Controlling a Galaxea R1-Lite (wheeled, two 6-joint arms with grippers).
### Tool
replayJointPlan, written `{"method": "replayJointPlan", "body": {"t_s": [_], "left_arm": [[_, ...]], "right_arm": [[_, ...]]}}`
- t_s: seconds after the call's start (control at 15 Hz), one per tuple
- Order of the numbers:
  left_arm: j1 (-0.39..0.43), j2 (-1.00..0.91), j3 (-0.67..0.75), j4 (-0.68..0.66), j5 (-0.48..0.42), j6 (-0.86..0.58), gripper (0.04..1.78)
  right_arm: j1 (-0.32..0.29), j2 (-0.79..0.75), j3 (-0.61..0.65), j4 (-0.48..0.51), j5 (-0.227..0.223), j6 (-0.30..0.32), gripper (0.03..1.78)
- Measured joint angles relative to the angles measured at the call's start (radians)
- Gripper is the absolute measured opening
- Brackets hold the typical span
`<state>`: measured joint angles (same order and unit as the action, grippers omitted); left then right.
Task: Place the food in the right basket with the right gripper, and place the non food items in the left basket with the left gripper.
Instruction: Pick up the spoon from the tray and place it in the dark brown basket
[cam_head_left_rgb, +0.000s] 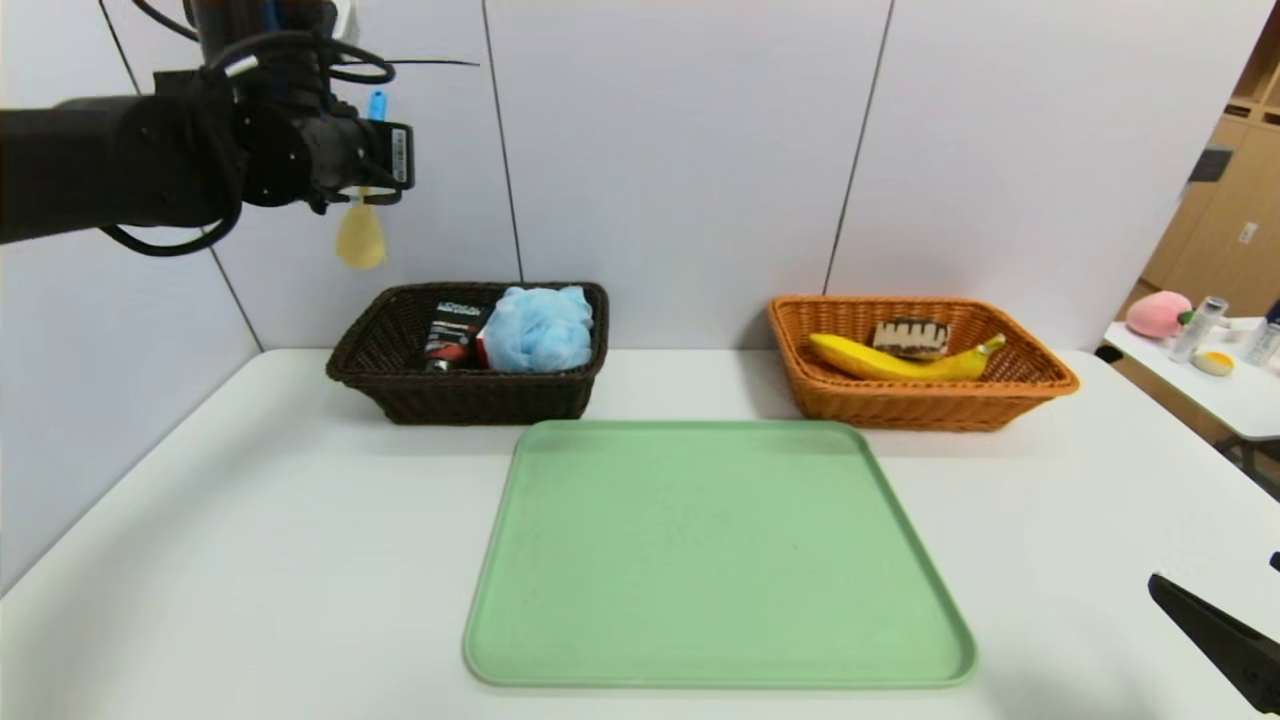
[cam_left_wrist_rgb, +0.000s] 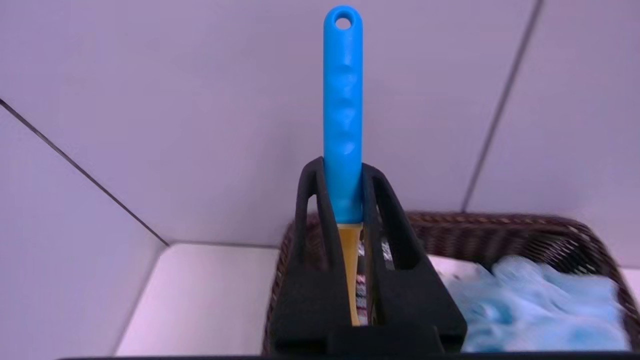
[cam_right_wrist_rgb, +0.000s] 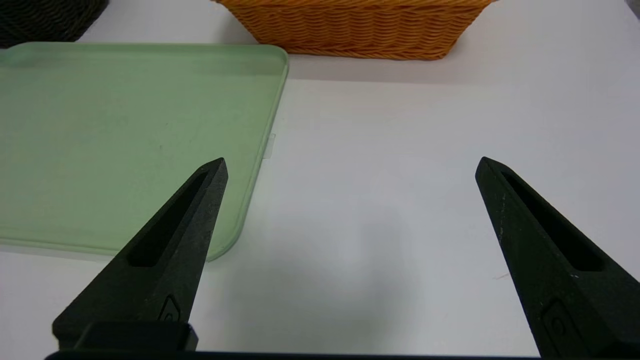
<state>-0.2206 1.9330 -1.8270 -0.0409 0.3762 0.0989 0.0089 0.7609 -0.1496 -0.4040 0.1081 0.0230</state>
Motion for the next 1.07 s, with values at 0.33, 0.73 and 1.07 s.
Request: {"method": "replayJointPlan", "body": {"t_s": [0.33, 0.73, 1.07], "left_arm": [[0.072, 0.043, 0.194, -0.278, -0.022, 0.041, 0.15], [0.094, 0.065, 0.303, -0.334, -0.024, 0.033, 0.15], [0.087, 0.094, 0.373, -0.47, -0.024, 0.027, 0.15]], "right_arm": [[0.0, -0.009, -0.012, -0.005, 0.0, 0.0, 1.71], [0.0, -0.021, -0.015, 0.001, 0.0, 0.0, 1.71], [0.0, -0.021, -0.012, 0.003, 0.0, 0.0, 1.71]]}}
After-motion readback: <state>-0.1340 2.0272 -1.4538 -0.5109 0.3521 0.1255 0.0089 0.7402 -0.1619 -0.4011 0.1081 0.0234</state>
